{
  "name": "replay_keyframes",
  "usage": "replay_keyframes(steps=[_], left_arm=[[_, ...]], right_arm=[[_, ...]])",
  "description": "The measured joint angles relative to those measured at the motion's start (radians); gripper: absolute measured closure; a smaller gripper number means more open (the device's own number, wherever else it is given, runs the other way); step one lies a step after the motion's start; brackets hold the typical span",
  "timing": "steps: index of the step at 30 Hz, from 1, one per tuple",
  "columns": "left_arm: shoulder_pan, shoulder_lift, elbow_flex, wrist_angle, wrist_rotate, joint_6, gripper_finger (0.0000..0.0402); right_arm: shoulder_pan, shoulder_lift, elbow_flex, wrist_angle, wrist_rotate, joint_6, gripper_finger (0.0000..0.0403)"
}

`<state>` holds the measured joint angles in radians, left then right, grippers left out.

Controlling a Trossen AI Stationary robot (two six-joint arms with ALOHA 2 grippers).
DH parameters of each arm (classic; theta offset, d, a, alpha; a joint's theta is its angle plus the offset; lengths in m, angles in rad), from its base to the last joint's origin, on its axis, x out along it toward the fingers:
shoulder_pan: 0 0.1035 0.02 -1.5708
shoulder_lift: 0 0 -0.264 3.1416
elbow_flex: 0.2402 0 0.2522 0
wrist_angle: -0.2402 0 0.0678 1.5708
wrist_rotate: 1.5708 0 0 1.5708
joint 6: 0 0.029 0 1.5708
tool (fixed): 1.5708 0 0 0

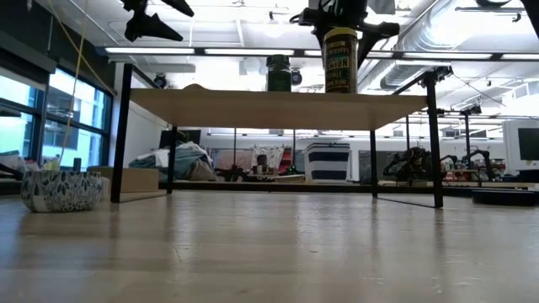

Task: Shelf spices
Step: Remove the red spice can from the shelf

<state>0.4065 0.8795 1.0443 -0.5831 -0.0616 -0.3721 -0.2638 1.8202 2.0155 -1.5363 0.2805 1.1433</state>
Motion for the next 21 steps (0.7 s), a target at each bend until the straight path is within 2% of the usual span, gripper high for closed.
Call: replay_keyframes(steps=[4,7,12,16,21], left_arm=[[0.0,0.0,0.0,0.0,0.0,0.001,0.0103],[0.0,0.0,0.0,0.0,0.0,0.01,0.0103],[0.0,0.0,0.0,0.0,0.005,0.016,0.0103],[0.0,0.0,0.0,0.0,0.017,0.017,0.0103],[0.0,0.0,0.0,0.0,0.026,0.017,0.0103]], right_arm=[[-0.002,0.0,0.0,-0.002,0.0,0.035,0.0061],[-0.005,0.0,0.0,0.006,-0.01,0.149,0.0042],[0.002,0.0,0.0,0.003,-0.01,0.115,0.0036],[0.003,0.0,0.0,-0.001,0.045,0.203,0.0036],[0.003,0.005,-0.001,-0.034,0.061,0.268,0.0036]])
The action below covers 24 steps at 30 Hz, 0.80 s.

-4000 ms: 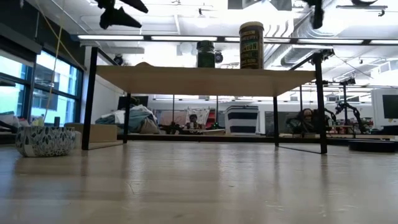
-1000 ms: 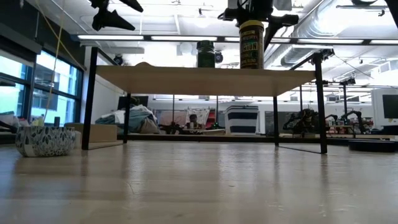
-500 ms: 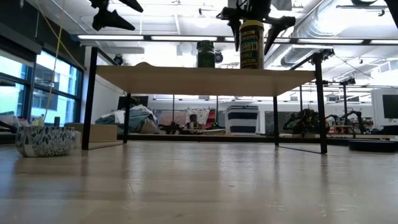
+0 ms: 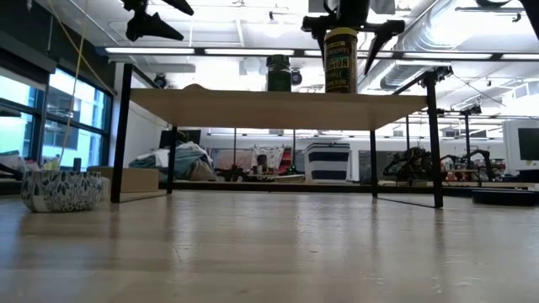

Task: Shelf spices
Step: Remove the red spice can from the shelf

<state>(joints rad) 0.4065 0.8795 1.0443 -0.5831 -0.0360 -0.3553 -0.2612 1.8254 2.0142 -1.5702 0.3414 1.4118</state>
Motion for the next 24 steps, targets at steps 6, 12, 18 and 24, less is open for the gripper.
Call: replay_keyframes(steps=[6,12,18,24], left_arm=[[0.0,0.0,0.0,0.0,0.0,0.0,0.0103],[0.0,0.0,0.0,0.003,-0.001,0.001,0.0103],[0.0,0.0,0.0,0.003,-0.001,0.001,0.0103],[0.0,0.0,0.0,0.003,-0.001,0.002,0.0103]], right_arm=[[0.002,0.037,-0.001,-0.005,0.022,0.047,0.0036],[-0.001,0.061,-0.001,0.0,0.03,0.052,0.0036],[0.002,0.082,-0.001,-0.001,0.03,0.029,0.0036],[0.01,0.087,-0.001,-0.001,0.027,0.052,0.0036]])
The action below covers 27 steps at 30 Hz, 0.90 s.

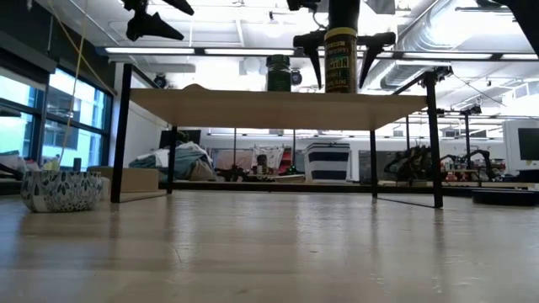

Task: Shelf spices
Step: Remove the red spice can from the shelf

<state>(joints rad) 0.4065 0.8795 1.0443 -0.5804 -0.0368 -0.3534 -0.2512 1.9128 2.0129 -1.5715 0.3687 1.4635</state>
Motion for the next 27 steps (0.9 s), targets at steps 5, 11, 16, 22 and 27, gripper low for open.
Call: replay_keyframes(steps=[5,11,16,22,27], left_arm=[[0.0,0.001,0.0,0.001,0.0,0.017,0.0103],[0.0,0.001,0.0,0.0,0.0,0.017,0.0103],[0.0,0.001,0.0,-0.001,0.0,0.017,0.0103],[0.0,0.001,0.0,-0.002,0.0,0.017,0.0103],[0.0,0.001,0.0,-0.003,0.0,0.016,0.0103]], right_arm=[[0.019,0.006,0.0,0.001,0.043,0.047,0.0036],[0.017,0.023,0.0,0.002,0.006,0.078,0.0036],[0.021,0.027,0.0,0.022,0.002,0.106,0.0036],[0.022,0.027,0.0,0.018,0.016,0.07,0.0036],[0.017,0.027,0.0,0.0,0.003,0.086,0.0066]])
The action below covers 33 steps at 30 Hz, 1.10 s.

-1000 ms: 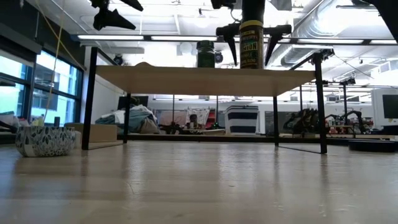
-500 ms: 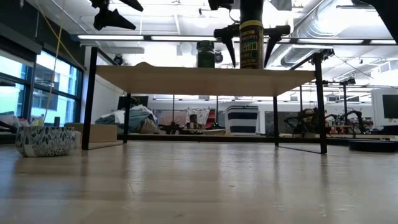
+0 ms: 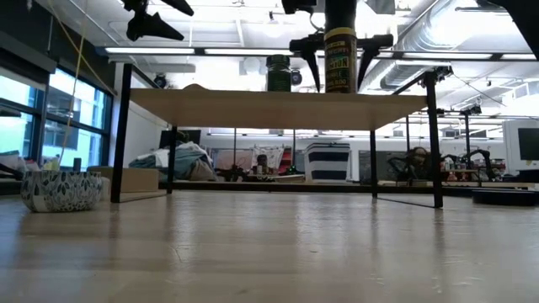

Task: Shelf spices
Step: Remove the red spice can from the shelf

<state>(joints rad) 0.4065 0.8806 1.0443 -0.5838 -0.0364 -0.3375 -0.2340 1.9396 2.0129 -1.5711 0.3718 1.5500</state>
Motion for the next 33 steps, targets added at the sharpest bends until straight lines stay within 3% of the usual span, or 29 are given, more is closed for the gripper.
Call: replay_keyframes(steps=[7,10,18,26,30,33], left_arm=[[0.0,0.0,0.0,-0.001,0.0,-0.001,0.0103],[0.0,0.0,0.0,-0.005,0.0,-0.001,0.0103],[0.0,-0.005,-0.001,0.041,0.0,-0.025,0.0103],[0.0,-0.033,-0.001,0.163,-0.029,0.007,0.0103],[0.0,-0.033,-0.001,0.135,-0.029,0.003,0.0103],[0.0,-0.03,-0.001,0.133,-0.029,-0.03,0.0103]], right_arm=[[-0.016,0.003,0.0,0.0,-0.022,-0.036,0.0169],[-0.019,0.007,0.0,0.001,-0.03,-0.084,0.0194],[-0.021,0.012,0.036,-0.002,-0.023,-0.222,0.0189],[0.018,-0.072,0.275,-0.001,0.002,-0.538,0.0193],[0.131,-0.127,0.332,0.03,-0.091,-0.71,0.0193],[0.246,-0.187,0.298,0.018,-0.192,-0.713,0.0193]])
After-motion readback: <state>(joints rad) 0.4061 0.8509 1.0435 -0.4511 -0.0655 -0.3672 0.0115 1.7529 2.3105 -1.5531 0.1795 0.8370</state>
